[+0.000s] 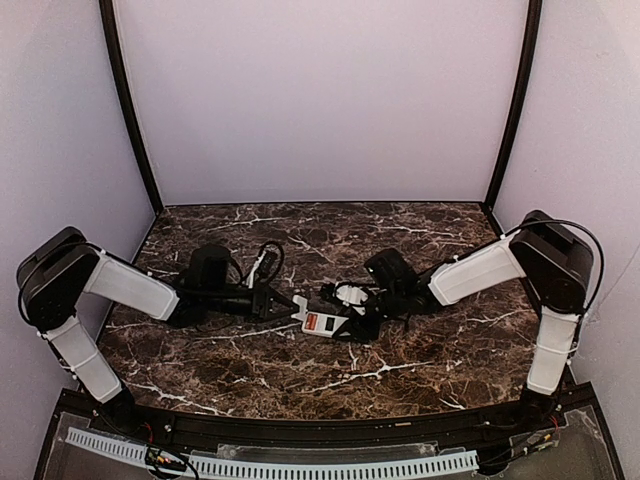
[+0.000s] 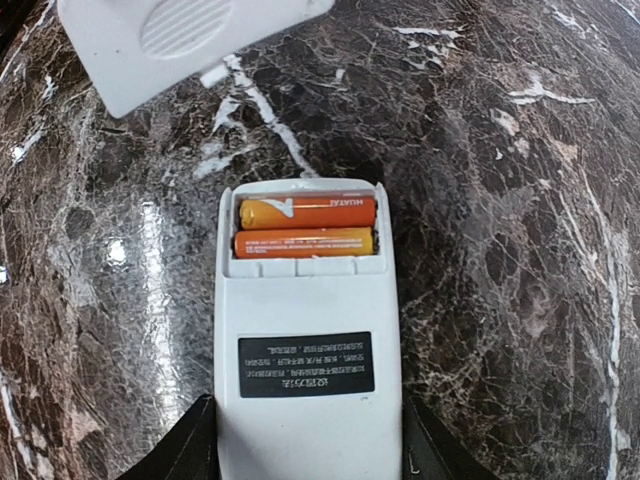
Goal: Load the batteries into the remote control
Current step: Move the remote control without the battery cover to the center of the board.
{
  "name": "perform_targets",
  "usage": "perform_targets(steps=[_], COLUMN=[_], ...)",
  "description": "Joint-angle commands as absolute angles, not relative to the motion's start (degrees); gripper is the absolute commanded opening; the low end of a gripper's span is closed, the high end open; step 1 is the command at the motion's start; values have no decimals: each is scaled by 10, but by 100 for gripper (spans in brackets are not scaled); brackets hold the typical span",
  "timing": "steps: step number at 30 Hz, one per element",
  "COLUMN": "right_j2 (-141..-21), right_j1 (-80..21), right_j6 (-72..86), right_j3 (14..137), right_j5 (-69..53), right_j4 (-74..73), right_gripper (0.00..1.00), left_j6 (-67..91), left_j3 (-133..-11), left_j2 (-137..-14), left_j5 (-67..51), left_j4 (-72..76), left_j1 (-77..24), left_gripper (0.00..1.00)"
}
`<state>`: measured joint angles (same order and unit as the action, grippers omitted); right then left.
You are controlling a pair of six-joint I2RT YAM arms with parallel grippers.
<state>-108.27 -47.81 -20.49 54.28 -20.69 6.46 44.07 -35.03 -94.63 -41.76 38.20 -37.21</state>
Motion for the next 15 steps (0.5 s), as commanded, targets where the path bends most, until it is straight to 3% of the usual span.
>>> perform_targets(steps=[1, 15], right_j2=[-1107, -1115], right_j1=[-452, -452], right_j6=[-226, -228], right_j3=[553, 552], right_j5=[-175, -197], right_j4=[56, 63], right_gripper=[38, 37], left_j6=[408, 410], left_j3=[-383, -444], left_j2=[-979, -1042], left_j5=[-437, -452], left_j4=[333, 290], left_j1=[-370, -370], left_gripper=[0, 0])
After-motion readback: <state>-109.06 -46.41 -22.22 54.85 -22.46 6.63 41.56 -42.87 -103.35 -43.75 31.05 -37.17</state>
